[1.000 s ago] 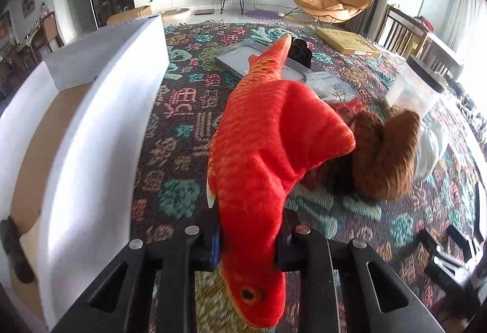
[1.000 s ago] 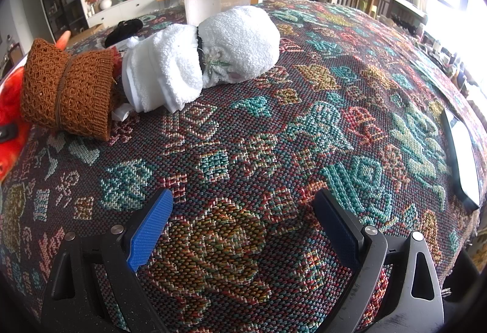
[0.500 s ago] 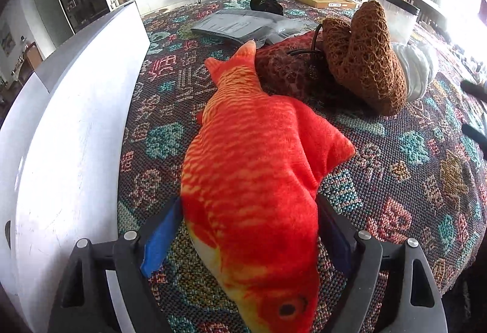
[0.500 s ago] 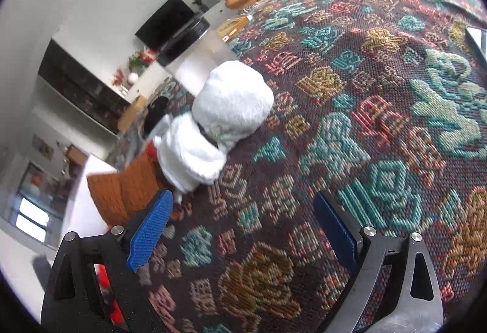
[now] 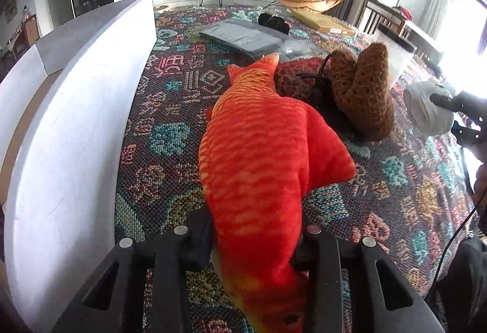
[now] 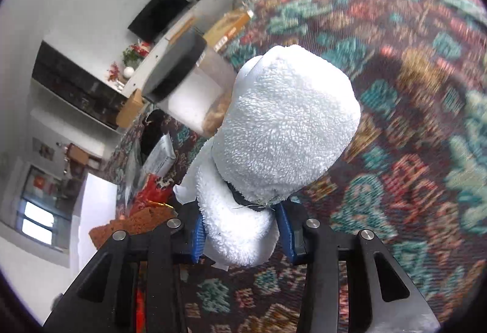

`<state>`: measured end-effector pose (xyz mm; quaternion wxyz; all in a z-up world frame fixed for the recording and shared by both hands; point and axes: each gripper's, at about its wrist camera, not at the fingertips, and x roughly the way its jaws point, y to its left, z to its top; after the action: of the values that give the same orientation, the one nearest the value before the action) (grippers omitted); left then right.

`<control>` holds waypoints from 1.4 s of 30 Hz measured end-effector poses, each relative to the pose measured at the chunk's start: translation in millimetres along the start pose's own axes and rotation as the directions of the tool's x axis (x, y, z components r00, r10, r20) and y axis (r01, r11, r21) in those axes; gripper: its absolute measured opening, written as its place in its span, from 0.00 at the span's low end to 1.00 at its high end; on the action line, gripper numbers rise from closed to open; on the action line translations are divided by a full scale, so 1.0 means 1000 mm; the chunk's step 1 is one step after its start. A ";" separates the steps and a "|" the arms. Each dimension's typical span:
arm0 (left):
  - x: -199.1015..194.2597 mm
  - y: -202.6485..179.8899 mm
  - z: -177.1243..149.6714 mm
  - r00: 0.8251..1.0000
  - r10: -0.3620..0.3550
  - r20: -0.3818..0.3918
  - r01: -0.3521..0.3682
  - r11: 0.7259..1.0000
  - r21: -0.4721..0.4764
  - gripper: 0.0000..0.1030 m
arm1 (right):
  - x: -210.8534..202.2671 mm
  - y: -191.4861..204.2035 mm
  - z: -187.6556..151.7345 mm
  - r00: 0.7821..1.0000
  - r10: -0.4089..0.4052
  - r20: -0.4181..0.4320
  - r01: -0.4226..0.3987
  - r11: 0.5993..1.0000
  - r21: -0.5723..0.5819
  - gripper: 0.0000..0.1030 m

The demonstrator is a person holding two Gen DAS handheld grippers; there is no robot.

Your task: Organize soft objects

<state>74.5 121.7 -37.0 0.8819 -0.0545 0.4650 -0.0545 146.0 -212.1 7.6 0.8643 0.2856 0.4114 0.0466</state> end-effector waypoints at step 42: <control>-0.018 -0.031 -0.007 0.995 -0.035 0.093 0.031 0.999 0.035 1.00 | 0.014 0.059 -0.122 0.934 -0.328 0.144 0.356 0.800 -0.483 0.84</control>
<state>57.4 93.3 -21.2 0.9025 -0.0498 0.4214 -0.0744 74.5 -103.0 -30.7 0.9131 -0.0268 0.4067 -0.0123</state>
